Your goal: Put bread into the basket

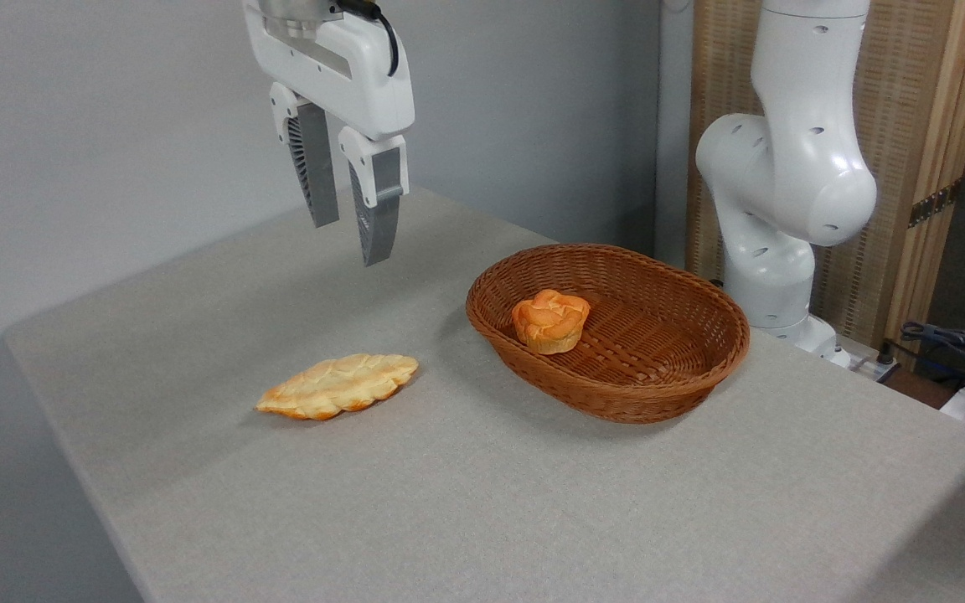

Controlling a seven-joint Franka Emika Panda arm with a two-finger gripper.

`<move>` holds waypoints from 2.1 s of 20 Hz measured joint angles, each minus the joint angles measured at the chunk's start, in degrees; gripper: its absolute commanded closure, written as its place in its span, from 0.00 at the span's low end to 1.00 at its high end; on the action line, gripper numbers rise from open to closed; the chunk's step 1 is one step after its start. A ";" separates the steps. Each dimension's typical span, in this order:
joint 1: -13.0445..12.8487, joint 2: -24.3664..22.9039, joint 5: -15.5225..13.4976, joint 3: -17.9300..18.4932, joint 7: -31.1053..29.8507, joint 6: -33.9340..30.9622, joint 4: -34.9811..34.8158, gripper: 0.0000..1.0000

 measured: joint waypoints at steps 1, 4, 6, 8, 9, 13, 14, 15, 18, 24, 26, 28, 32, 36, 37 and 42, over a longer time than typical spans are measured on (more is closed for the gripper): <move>-0.15 0.00 -0.02 -0.72 0.02 -0.91 0.04 0.00; -0.16 -0.01 -0.05 -1.32 0.02 -1.46 0.10 0.00; -0.18 -0.01 -0.05 -1.53 0.02 -1.50 0.10 0.00; -0.18 -0.02 -0.05 -1.54 0.02 -1.83 0.10 0.00; -0.18 -0.02 -0.05 -1.54 0.02 -2.42 0.11 0.00; -0.17 -0.02 -0.05 -1.53 0.02 -3.18 0.12 0.00; -0.16 -0.02 -0.05 -1.53 0.02 -3.18 0.12 0.00; -0.16 -0.02 -0.05 -1.52 0.02 -3.18 0.12 0.00; -0.13 -0.02 -0.05 -1.40 0.02 -3.17 0.17 0.00; -0.08 -0.02 -0.05 -1.34 0.02 -3.17 0.27 0.00; -0.08 -0.02 -0.05 -1.35 0.02 -3.17 0.27 0.00; -0.08 -0.02 -0.05 -1.35 0.02 -3.17 0.27 0.00; -0.09 0.01 -0.05 -1.40 0.02 -3.17 0.27 0.00; -0.16 1.29 -0.14 -1.50 0.38 -2.56 0.20 0.00; -0.20 2.28 -0.24 -1.65 0.63 -1.59 0.10 0.00; -1.58 6.83 -0.51 -2.37 0.87 8.10 -3.85 0.00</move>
